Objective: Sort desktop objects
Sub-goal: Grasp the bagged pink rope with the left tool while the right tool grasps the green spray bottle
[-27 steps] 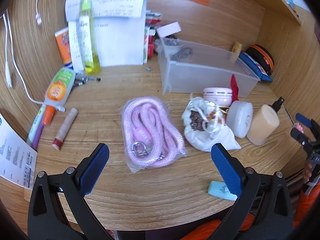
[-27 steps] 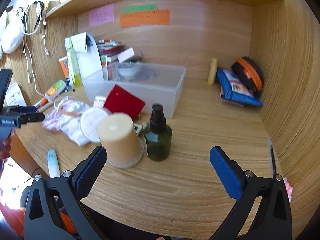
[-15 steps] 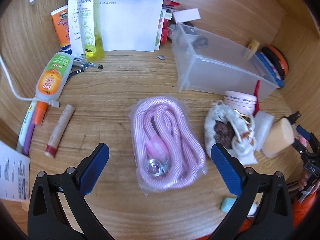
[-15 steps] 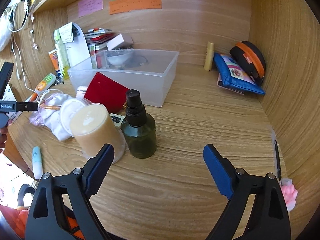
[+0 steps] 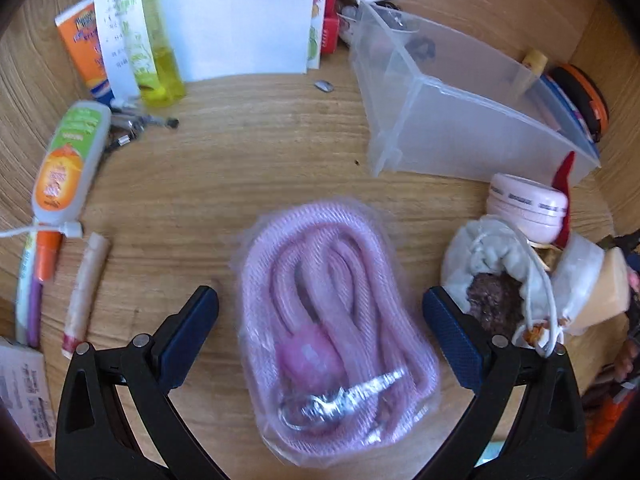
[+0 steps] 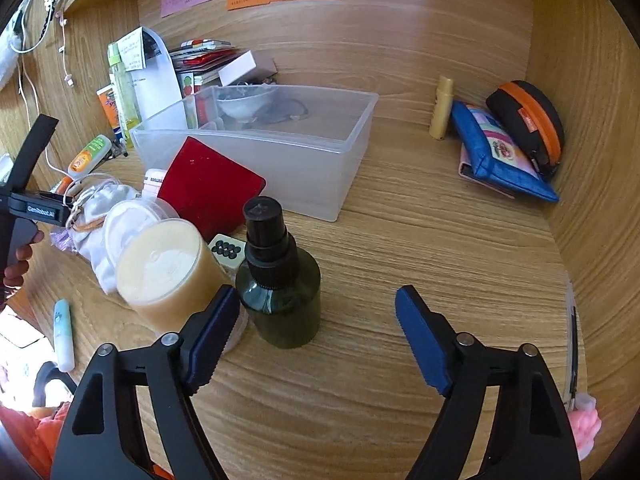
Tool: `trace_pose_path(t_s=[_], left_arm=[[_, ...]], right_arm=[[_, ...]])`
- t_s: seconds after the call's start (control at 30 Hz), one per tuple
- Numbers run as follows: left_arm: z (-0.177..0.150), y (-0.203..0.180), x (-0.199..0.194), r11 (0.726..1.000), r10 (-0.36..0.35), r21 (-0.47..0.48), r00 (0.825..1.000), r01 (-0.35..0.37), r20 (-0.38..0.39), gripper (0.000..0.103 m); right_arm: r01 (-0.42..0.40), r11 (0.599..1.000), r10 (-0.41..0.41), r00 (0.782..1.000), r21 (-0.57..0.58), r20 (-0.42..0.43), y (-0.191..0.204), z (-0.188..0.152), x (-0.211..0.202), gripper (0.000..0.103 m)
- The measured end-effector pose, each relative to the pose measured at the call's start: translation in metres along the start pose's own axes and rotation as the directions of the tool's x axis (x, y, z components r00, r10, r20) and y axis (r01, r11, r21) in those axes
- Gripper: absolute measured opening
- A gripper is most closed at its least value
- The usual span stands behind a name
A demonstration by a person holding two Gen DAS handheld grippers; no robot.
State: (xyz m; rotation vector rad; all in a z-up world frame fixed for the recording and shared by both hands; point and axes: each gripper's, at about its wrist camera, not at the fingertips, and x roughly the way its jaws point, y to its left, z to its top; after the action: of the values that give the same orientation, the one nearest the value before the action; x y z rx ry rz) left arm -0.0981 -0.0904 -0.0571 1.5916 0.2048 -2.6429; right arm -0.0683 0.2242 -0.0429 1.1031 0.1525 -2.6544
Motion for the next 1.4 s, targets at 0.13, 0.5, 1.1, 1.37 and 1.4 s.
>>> trace_pose_path(t_s=[0.13,0.5,1.1,1.37,1.4], left_arm=[[0.000,0.001,0.002,1.000,0.025,0.000,1.000,-0.025,0.009,0.103],[-0.007,0.005,0.001,0.998,0.032,0.044,0.998,-0.034,0.057,0.101],[-0.011,-0.002,-0.010,0.987,0.130,0.076,0.978,-0.144,0.164,0.067],[-0.007,0.008,-0.036,0.984,0.145,0.061,0.958,-0.165,0.246,0.066],[-0.006,0.007,-0.042,0.986,0.137,0.057,0.957,-0.156,0.256,0.066]], right_arm=[[-0.008,1.000,0.008,1.000,0.002,-0.016,-0.001,0.003,0.008,0.074],[-0.047,0.999,0.048,0.997,0.020,-0.068,-0.003,0.005,0.027,0.051],[-0.018,0.999,0.020,0.999,0.033,-0.044,-0.003,0.007,0.024,0.039],[0.015,0.999,-0.016,1.000,0.048,0.011,-0.008,0.017,0.006,0.039],[0.018,0.999,-0.019,1.000,0.049,0.016,-0.009,0.018,0.004,0.039]])
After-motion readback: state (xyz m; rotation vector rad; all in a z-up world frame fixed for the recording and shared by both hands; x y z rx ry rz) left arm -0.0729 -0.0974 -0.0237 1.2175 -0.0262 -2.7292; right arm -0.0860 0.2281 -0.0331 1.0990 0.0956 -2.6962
